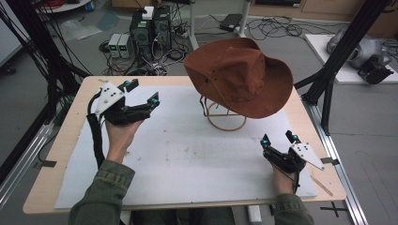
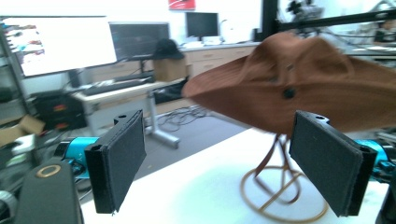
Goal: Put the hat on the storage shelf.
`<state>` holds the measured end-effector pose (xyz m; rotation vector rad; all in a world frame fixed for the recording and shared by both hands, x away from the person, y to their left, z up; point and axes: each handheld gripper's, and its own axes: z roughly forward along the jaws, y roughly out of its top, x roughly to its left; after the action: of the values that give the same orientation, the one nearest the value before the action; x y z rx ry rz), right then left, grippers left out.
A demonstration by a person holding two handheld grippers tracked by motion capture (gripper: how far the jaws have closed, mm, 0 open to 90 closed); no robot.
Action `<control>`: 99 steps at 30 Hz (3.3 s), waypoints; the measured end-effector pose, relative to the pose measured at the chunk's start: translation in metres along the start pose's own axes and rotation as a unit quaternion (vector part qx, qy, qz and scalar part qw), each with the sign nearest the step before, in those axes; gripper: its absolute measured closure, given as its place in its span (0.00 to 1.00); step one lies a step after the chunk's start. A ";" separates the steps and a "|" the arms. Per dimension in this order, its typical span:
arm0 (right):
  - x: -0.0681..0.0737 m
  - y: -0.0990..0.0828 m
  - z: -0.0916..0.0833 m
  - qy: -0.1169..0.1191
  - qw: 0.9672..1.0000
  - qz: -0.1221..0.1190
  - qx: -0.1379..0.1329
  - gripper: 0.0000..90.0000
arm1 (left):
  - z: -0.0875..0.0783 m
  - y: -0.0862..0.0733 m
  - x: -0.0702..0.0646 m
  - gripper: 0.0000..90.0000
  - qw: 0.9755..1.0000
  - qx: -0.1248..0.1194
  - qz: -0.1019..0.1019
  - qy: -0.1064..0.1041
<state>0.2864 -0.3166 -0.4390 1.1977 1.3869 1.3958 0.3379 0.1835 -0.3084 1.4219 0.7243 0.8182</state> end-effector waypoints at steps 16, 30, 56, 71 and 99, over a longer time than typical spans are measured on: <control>0.007 -0.001 0.003 0.006 1.000 -0.014 0.006 0.11 | -0.060 -0.039 0.021 0.21 0.994 -0.010 -0.035 0.106; 0.008 -0.002 0.004 0.010 1.000 -0.012 0.005 0.11 | -0.095 -0.086 0.019 0.19 0.977 -0.011 -0.033 0.210; 0.005 -0.002 0.003 0.007 1.000 -0.010 0.006 0.11 | -0.115 -0.113 0.016 0.18 0.968 0.009 -0.027 0.251; 0.004 -0.002 -0.001 0.007 1.000 -0.016 0.003 0.11 | -0.113 -0.114 0.013 0.18 0.971 0.012 -0.026 0.236; 0.000 -0.003 -0.004 -0.001 1.000 -0.021 0.011 0.11 | -0.099 -0.120 0.013 0.18 0.977 0.032 -0.047 0.206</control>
<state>0.2818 -0.3173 -0.4416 1.1766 1.4225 1.3524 0.2686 0.2511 -0.4306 1.2748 1.1332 1.0355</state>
